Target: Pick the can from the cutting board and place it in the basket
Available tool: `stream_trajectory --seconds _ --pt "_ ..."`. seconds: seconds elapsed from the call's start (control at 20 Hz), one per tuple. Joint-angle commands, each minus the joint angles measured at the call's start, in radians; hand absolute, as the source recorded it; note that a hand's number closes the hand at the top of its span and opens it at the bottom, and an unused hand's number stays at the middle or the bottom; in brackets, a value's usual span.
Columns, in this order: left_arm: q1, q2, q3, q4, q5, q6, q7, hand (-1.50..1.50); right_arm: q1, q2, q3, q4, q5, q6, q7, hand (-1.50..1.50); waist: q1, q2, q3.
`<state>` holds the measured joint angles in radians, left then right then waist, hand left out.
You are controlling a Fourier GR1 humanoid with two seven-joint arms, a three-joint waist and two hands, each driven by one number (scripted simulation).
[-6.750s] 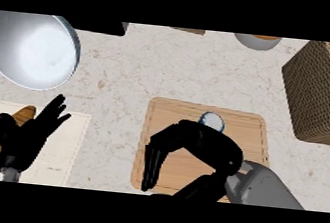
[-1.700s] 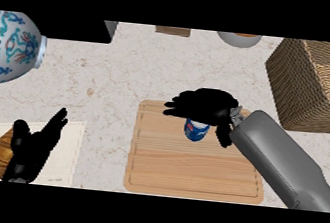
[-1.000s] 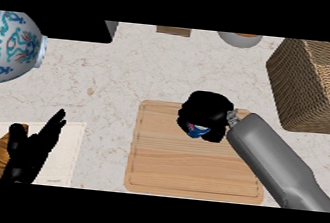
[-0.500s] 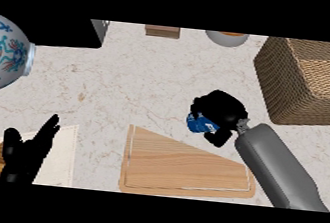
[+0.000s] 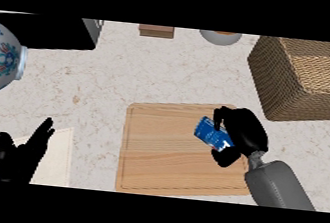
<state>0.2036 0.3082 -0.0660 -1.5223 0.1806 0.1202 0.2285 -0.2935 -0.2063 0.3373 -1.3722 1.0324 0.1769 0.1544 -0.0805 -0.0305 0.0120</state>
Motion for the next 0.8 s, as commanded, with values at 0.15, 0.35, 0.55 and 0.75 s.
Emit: stream_trajectory --seconds 0.15,0.35,0.55,0.75 --pt "0.031 -0.012 -0.009 0.034 0.006 -0.003 0.030 0.00 0.057 0.201 -0.210 -0.317 -0.316 -0.119 0.064 1.50 0.005 0.014 -0.011" --pt "0.026 -0.020 -0.018 0.052 -0.002 -0.007 0.033 0.00 0.028 0.167 -0.311 -0.588 -0.381 -0.045 0.194 1.50 0.003 0.012 -0.014" --pt "-0.006 -0.035 -0.037 0.093 -0.038 -0.007 -0.007 0.00 -0.044 0.128 -0.406 -0.753 -0.410 0.051 0.426 1.50 0.042 0.023 -0.014" --pt "-0.050 -0.027 -0.021 0.075 -0.014 -0.019 0.050 0.00 -0.213 0.033 -0.554 -0.789 -0.477 0.143 0.621 1.50 0.060 0.026 -0.014"
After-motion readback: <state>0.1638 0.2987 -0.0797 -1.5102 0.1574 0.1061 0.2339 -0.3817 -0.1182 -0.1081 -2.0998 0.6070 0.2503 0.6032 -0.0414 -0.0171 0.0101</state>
